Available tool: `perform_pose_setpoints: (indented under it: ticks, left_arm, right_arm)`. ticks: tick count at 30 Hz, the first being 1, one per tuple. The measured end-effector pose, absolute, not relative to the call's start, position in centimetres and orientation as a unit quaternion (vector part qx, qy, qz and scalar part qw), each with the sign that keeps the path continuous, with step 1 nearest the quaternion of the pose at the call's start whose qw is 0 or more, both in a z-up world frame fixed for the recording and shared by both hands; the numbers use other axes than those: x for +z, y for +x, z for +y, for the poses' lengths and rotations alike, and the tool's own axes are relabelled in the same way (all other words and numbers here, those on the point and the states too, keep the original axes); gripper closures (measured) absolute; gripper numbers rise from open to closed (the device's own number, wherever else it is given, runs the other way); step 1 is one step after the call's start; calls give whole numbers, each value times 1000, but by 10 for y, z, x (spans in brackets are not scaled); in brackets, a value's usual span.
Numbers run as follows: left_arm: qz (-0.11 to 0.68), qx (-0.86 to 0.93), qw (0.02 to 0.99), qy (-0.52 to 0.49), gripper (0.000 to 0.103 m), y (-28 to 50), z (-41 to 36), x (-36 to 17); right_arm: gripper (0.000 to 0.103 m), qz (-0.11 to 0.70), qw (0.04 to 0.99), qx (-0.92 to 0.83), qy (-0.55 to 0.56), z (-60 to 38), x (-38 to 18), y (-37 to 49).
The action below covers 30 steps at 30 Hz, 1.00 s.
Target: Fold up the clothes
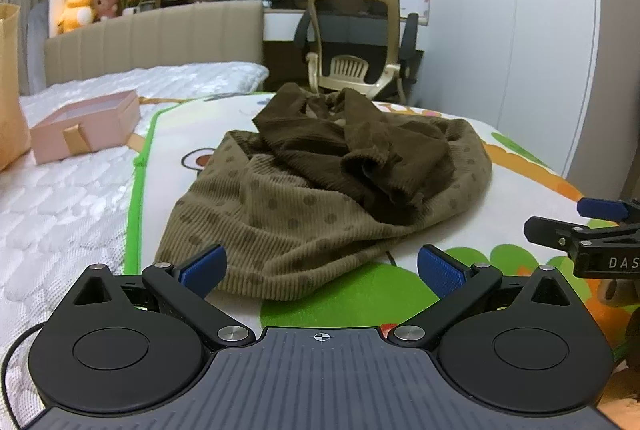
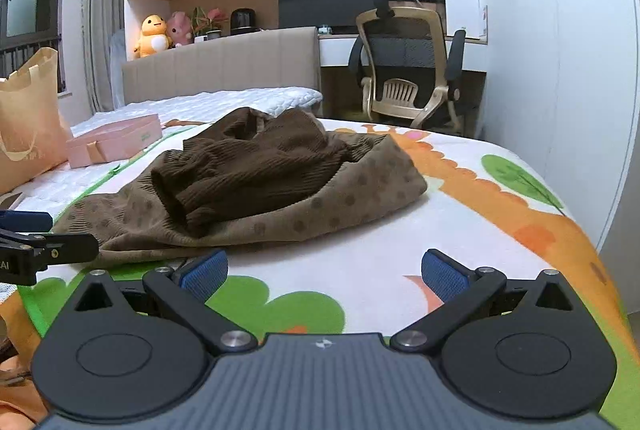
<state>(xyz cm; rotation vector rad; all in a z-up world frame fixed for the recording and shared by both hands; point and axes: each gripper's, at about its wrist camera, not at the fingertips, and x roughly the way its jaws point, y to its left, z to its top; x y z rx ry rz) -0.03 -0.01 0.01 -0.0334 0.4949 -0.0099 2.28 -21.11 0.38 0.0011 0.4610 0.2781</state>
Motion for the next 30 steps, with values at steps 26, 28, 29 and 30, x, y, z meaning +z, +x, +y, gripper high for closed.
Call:
perform_pose_setpoints:
  ticks: [26,28,29,30]
  left_arm:
    - [261,-7,965,-10,0,-1,-5,-3]
    - [262,-7,965,-10,0,0,-5,-4]
    - [263,-7,965,-10,0,0,-5,-4]
    - [263,-8,965,-10,0,0,-5,-4]
  right_arm:
    - [0,234,962,137,-8,-207,-5,22]
    - [0,235,962,138,-9,-207,-6,22]
    - [0,235,962,138,-9,-207,-6,22]
    - [0,235,962,138,-9,-207,-6,22]
